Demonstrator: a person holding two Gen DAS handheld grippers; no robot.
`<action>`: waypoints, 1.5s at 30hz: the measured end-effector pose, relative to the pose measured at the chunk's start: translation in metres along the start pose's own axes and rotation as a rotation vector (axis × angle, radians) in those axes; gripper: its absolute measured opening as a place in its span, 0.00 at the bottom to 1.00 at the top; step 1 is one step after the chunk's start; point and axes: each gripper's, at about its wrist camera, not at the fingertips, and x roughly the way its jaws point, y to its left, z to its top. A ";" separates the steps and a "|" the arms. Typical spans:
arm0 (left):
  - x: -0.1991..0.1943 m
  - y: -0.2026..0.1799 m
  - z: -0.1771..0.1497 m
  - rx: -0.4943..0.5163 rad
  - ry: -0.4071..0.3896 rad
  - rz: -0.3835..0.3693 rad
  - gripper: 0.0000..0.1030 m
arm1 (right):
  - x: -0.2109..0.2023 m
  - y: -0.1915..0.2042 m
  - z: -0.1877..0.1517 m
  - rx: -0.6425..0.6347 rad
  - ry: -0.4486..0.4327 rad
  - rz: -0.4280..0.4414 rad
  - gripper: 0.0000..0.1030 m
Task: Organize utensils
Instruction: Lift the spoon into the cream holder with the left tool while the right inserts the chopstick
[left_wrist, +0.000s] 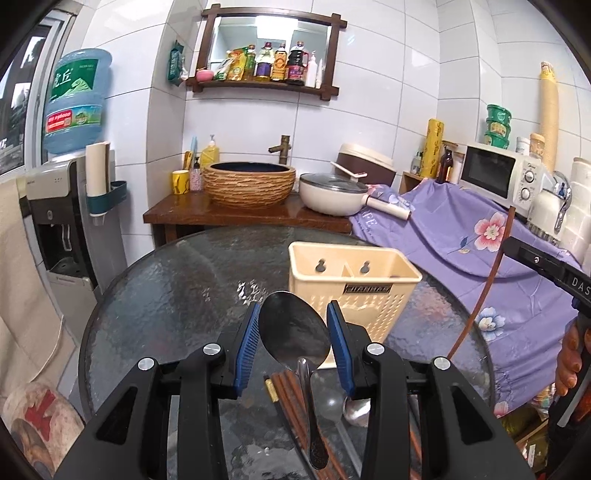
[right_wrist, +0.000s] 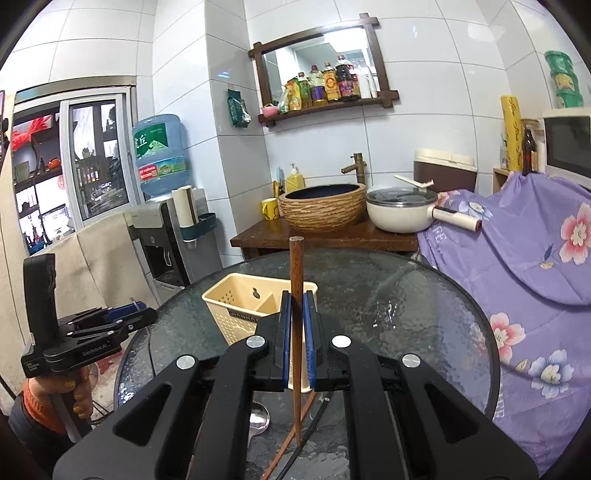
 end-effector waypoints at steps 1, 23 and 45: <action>-0.001 -0.001 0.004 0.004 -0.006 -0.003 0.35 | -0.002 0.001 0.005 -0.006 -0.003 0.003 0.07; 0.067 -0.021 0.115 -0.062 -0.217 0.069 0.35 | 0.035 0.043 0.116 -0.056 -0.207 -0.003 0.07; 0.114 -0.022 0.041 0.013 -0.043 0.093 0.35 | 0.094 0.011 0.040 0.031 -0.049 -0.033 0.07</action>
